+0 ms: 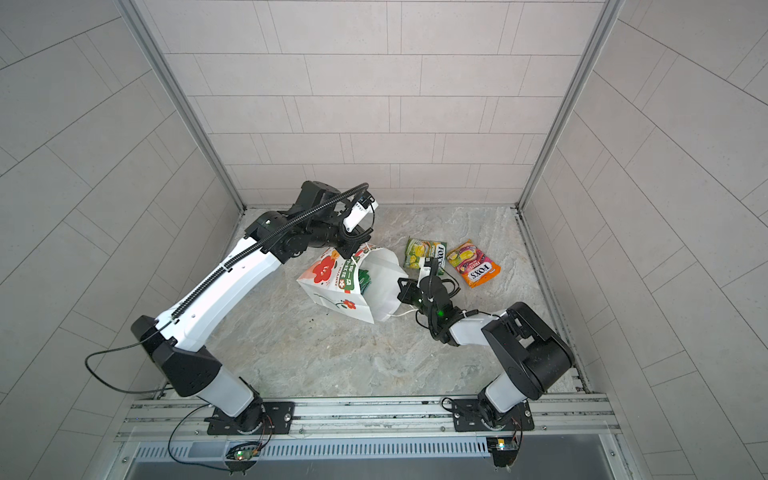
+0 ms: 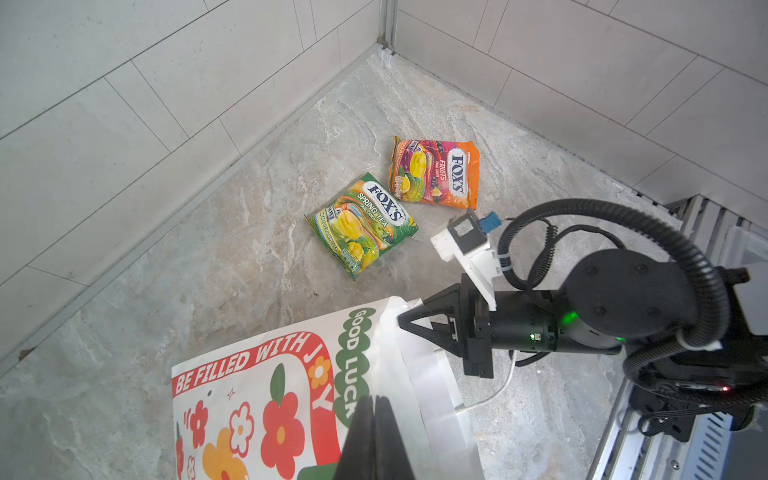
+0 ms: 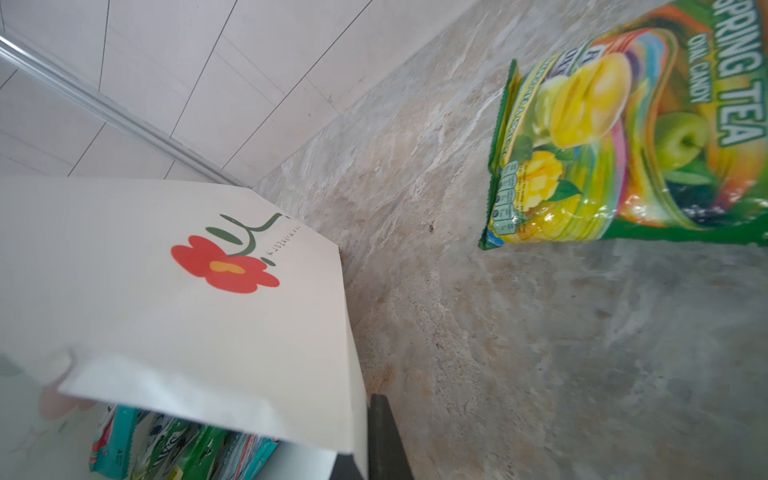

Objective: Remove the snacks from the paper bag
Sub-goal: 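Tilt the bag with the left gripper while the right gripper enters the bag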

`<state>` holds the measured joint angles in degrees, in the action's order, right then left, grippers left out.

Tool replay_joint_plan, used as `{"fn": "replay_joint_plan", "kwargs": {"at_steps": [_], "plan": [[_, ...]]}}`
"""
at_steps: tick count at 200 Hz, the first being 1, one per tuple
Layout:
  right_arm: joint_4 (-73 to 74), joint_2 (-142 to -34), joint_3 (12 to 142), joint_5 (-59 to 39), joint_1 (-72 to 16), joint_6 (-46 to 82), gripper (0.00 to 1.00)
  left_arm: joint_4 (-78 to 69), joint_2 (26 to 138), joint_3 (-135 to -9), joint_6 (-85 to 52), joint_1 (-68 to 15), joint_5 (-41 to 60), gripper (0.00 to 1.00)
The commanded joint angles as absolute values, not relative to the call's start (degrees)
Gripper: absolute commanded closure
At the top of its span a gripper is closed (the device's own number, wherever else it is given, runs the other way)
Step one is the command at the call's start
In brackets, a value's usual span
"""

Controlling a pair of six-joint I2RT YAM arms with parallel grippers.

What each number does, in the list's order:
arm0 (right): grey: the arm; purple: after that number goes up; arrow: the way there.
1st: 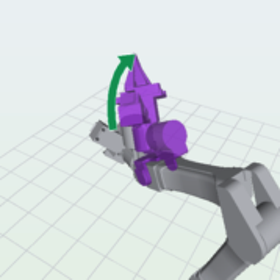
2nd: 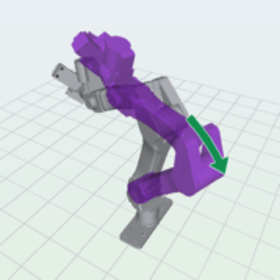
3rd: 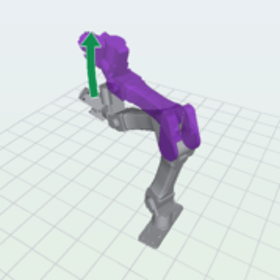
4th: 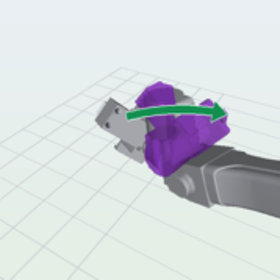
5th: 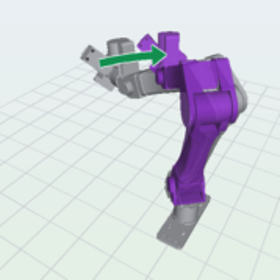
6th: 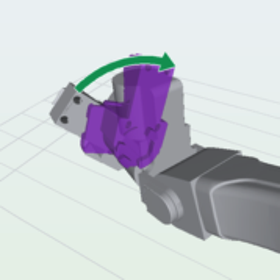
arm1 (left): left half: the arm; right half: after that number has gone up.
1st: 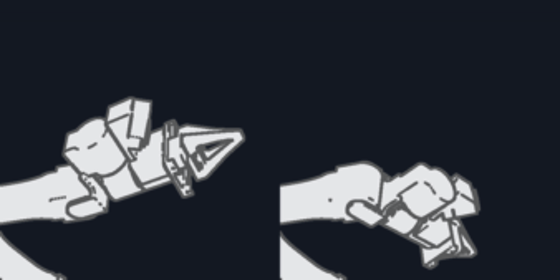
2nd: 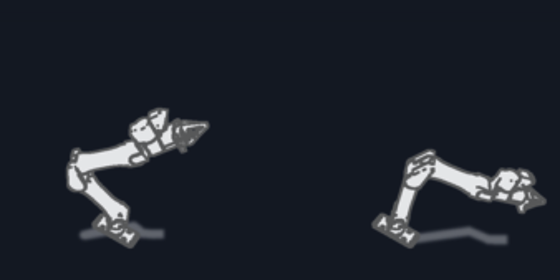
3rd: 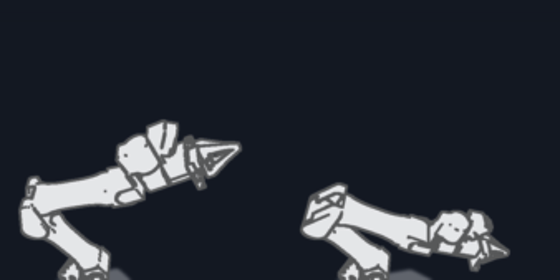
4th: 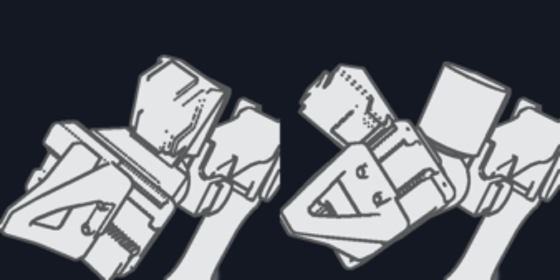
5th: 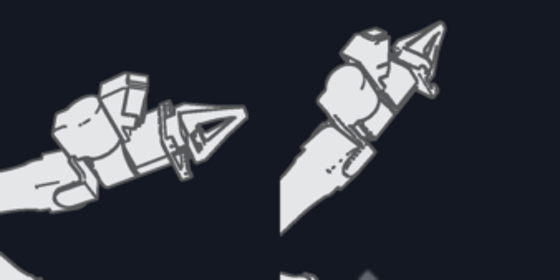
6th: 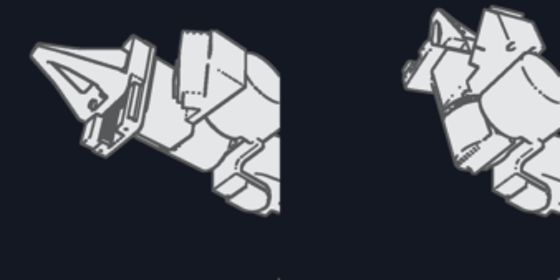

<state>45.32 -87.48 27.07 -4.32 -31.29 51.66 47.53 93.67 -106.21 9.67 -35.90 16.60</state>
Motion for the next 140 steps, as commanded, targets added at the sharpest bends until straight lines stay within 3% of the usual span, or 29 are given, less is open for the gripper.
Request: {"fn": "replay_joint_plan", "kwargs": {"at_steps": [1, 64, 102, 120, 140], "plan": [[47.8, -84.0, 26.2, 7.3, -33.3, 54.5, 1.00, 50.8, 96.8, -111.6, 14.2, -33.8, 17.9, 1.00], [40.3, -76.4, 24.5, 9.5, -36.2, 50.9, 1.00, 57.4, 99.3, -116.7, 14.9, -32.4, 24.4, 1.00], [25.2, -64.4, 25.0, 12.2, -36.3, 43.4, 0.59, 57.1, 94.8, -111.8, 13.6, -32.5, 25.8, 1.00], [17.6, -57.7, 25.8, 13.2, -36.2, 38.3, 0.51, 55.3, 92.8, -109.1, 12.2, -32.5, 26.1, 1.00], [11.3, -52.2, 27.8, 10.1, -36.2, 33.7, 0.48, 53.1, 91.4, -106.6, 10.8, -32.5, 27.2, 1.00]]}}
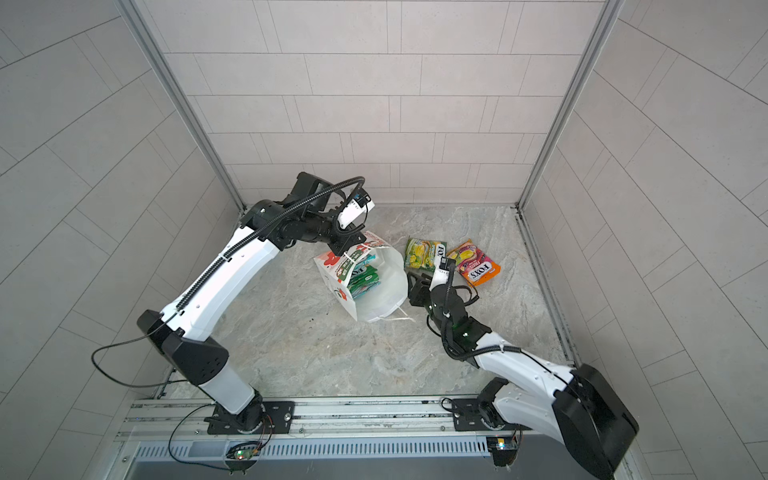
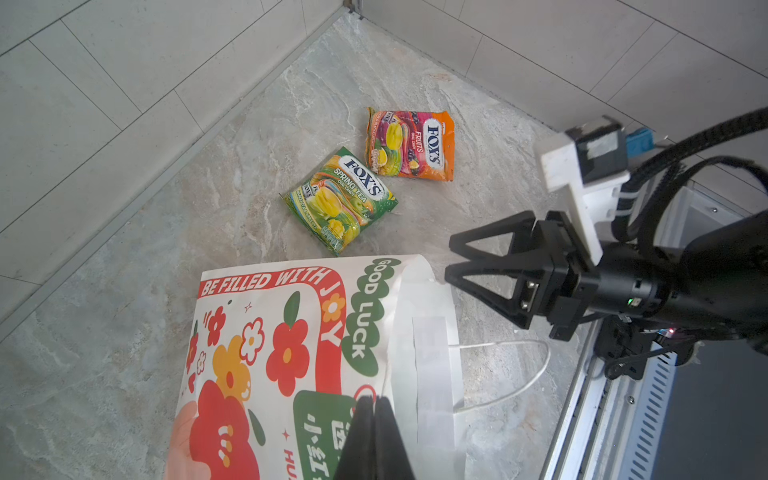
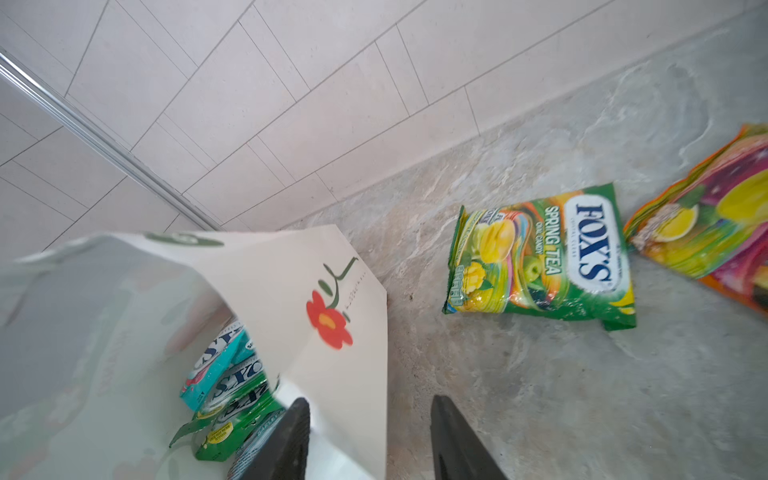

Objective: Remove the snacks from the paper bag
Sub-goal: 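Tilt the bag with the left gripper while the right gripper enters the bag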

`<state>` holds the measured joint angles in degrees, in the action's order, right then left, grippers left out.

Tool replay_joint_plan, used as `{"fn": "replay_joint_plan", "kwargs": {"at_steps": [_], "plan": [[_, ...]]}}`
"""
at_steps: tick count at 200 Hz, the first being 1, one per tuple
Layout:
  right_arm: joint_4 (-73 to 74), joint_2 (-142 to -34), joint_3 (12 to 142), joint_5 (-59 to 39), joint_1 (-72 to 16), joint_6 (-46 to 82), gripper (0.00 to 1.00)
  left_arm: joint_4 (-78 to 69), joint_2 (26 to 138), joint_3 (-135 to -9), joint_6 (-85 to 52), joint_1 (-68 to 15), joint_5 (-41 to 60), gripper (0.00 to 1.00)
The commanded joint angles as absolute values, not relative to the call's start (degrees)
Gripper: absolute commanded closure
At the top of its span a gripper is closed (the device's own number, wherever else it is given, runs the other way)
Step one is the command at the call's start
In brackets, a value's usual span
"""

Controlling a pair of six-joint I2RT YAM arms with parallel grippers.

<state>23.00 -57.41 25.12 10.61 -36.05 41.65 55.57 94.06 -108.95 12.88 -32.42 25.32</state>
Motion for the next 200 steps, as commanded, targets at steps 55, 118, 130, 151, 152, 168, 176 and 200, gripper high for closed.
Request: {"fn": "replay_joint_plan", "kwargs": {"at_steps": [55, 118, 130, 151, 152, 168, 176, 200], "plan": [[6.1, -56.3, 34.7, -12.1, -38.0, 34.4, 0.51, 47.9, 91.9, -103.7, 2.8, -32.5, 25.3, 1.00], [8.5, -64.3, 38.2, -13.8, -48.0, 32.2, 0.52, 42.6, 91.7, -100.0, -2.6, -32.4, 24.0, 1.00], [9.3, -67.2, 39.3, -14.7, -48.9, 32.3, 0.52, 42.1, 91.5, -99.6, -3.7, -32.3, 23.6, 1.00], [9.6, -72.8, 41.5, -15.6, -49.9, 33.6, 0.52, 40.8, 90.9, -99.0, -4.5, -31.9, 25.1, 1.00], [9.5, -73.1, 41.6, -15.6, -50.0, 33.7, 0.52, 40.8, 90.9, -98.9, -4.6, -31.8, 25.2, 1.00], [9.5, -76.7, 43.1, -15.4, -50.3, 36.3, 0.53, 40.1, 90.1, -98.3, -5.2, -31.5, 25.7, 1.00], [10.7, -78.1, 43.3, -15.5, -50.4, 37.4, 0.53, 39.5, 89.6, -97.8, -5.6, -31.3, 25.9, 1.00], [12.8, -81.3, 44.8, -13.0, -50.3, 39.0, 0.54, 37.4, 87.7, -95.7, -6.3, -31.1, 26.2, 1.00]]}}
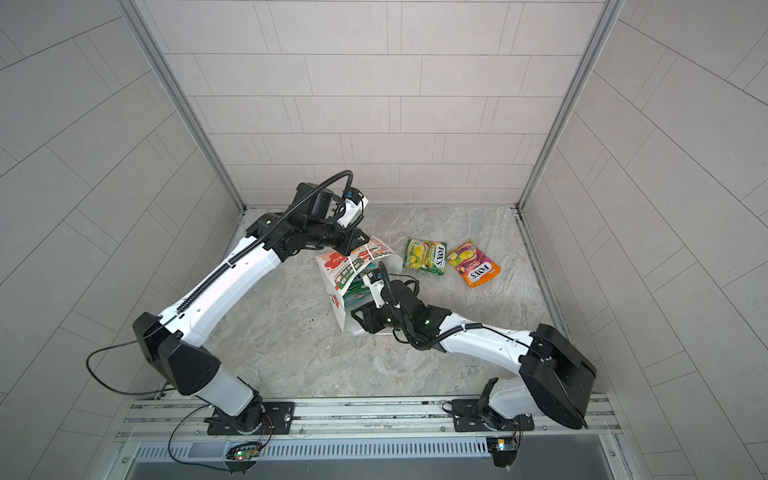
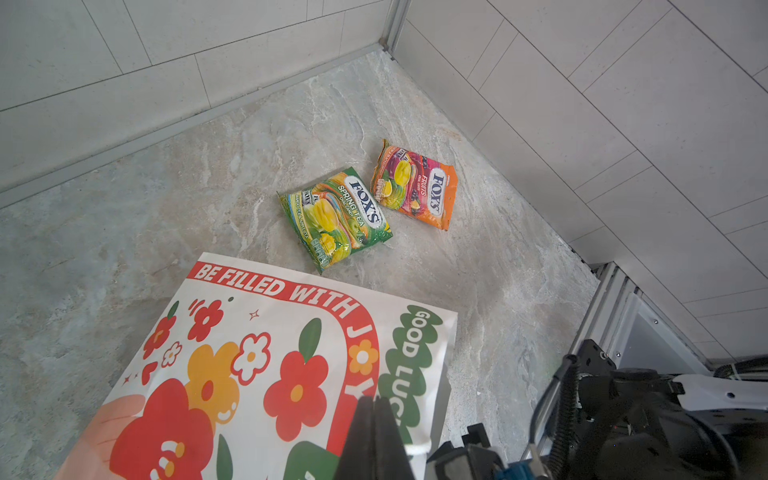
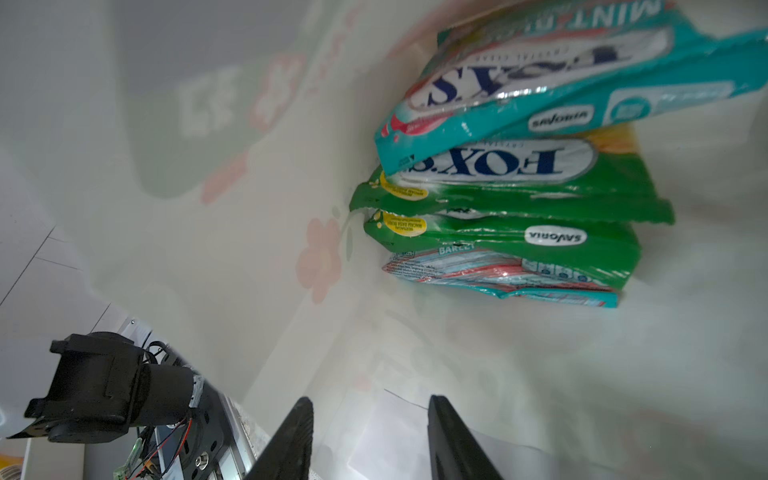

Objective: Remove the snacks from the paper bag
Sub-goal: 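Tilt the bag with the left gripper while the right gripper enters the bag, then close the right gripper on the teal Mint Blossom packet inside the bag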

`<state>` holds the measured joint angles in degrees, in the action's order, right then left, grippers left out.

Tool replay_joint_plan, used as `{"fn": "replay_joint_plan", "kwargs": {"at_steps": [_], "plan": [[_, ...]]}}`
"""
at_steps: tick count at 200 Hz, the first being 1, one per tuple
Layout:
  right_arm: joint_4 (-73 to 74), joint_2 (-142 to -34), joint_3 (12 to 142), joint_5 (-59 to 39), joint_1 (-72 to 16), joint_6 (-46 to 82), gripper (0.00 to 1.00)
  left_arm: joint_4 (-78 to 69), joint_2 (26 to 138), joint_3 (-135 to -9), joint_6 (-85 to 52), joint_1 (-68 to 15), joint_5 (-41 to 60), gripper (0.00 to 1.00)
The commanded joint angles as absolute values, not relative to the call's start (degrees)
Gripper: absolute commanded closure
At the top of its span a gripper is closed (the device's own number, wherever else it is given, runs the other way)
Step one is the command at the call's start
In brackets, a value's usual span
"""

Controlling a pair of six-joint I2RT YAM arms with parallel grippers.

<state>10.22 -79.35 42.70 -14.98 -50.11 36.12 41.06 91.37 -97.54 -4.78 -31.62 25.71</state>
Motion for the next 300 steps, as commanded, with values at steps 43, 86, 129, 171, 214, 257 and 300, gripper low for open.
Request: {"fn": "replay_joint_plan", "kwargs": {"at_steps": [43, 86, 129, 171, 214, 257, 300], "plan": [[8.7, -87.8, 52.2, -6.6, -49.9, 42.8, 0.55, 31.6, 84.1, -90.7, -8.4, -30.9, 24.9, 1.00], [10.4, -88.4, 54.3, 0.0, -49.3, 48.8, 0.57, 31.4, 83.4, -90.1, -8.0, -30.5, 25.3, 1.00], [15.2, -89.7, 53.4, 2.0, -47.6, 57.4, 0.58, 31.4, 83.5, -90.1, -8.3, -30.2, 27.1, 1.00], [16.9, -90.6, 55.0, 2.0, -46.8, 58.9, 0.56, 31.4, 83.8, -90.1, -8.3, -30.1, 28.1, 1.00], [17.6, -92.4, 55.6, 3.4, -45.8, 63.4, 0.56, 31.6, 84.2, -90.2, -8.1, -30.1, 28.9, 1.00], [19.5, -95.4, 57.2, 2.7, -45.0, 66.2, 0.56, 32.0, 84.6, -90.4, -7.9, -30.0, 30.2, 1.00], [22.2, -97.6, 58.1, 1.7, -44.7, 67.2, 0.56, 32.2, 84.6, -90.5, -7.5, -30.0, 31.3, 1.00]]}}
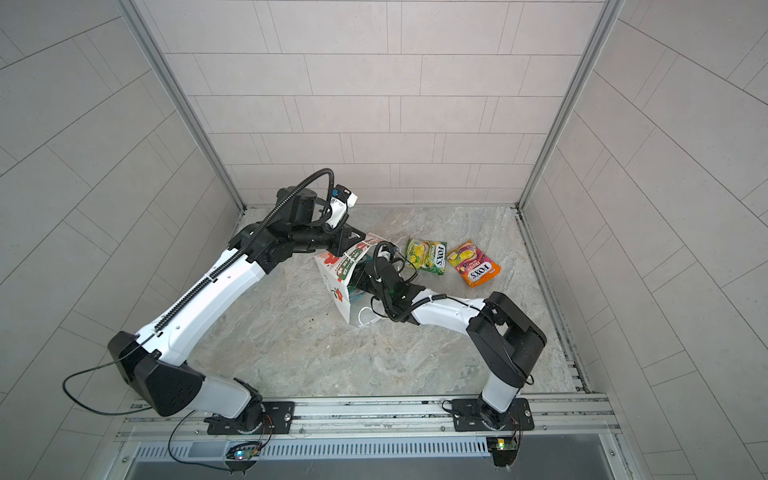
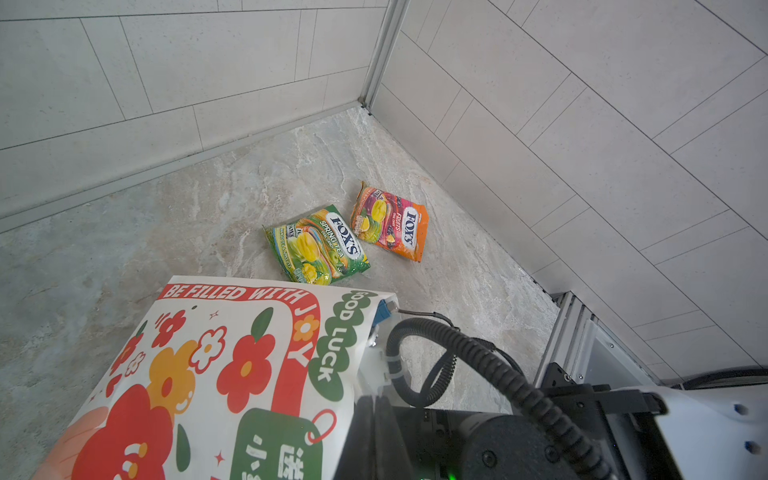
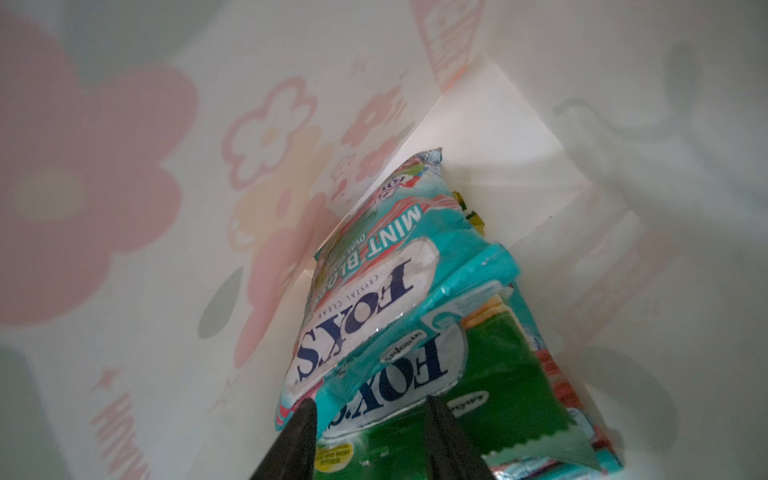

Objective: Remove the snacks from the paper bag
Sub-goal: 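Close the right gripper on the teal Mint Blossom packet inside the bag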

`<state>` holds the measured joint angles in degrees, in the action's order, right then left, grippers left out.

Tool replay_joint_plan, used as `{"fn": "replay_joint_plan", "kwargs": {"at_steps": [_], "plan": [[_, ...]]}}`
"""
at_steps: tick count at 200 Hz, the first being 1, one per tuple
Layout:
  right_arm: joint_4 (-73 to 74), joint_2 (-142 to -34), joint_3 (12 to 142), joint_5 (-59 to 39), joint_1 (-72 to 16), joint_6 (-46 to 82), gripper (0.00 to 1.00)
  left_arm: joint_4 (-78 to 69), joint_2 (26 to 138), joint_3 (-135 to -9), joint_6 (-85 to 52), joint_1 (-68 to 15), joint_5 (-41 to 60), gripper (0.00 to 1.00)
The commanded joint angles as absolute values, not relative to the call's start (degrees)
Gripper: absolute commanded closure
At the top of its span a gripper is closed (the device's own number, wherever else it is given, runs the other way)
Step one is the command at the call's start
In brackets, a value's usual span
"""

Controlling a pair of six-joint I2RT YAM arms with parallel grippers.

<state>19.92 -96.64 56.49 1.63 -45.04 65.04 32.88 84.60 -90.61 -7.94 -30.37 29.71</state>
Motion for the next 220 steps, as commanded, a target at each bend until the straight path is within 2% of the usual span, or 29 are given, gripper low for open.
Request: {"fn": "replay_joint_plan", "kwargs": {"at_steps": [1, 161, 166, 188, 209, 220], "plan": [[22.2, -97.6, 58.1, 1.7, -44.7, 67.2, 0.56, 32.2, 84.7, -90.5, -7.5, -30.0, 31.3, 1.00], [17.7, -108.4, 67.6, 5.9, -44.1, 70.5, 0.55, 33.4, 84.5, -90.9, -6.4, -30.1, 33.6, 1.00], [17.5, -108.7, 67.9, 5.8, -44.0, 70.6, 0.56, 33.4, 84.5, -90.9, -6.3, -30.1, 33.6, 1.00], [17.6, -109.4, 68.6, 4.3, -43.4, 70.2, 0.76, 33.7, 84.2, -90.9, -6.1, -30.1, 33.1, 1.00], [17.8, -108.4, 68.4, 3.3, -43.2, 67.8, 1.00, 33.8, 84.0, -90.8, -5.7, -29.9, 32.0, 1.00], [17.1, -107.2, 68.0, 3.2, -43.2, 66.3, 1.00, 33.8, 83.8, -90.6, -5.5, -29.8, 30.6, 1.00]]}}
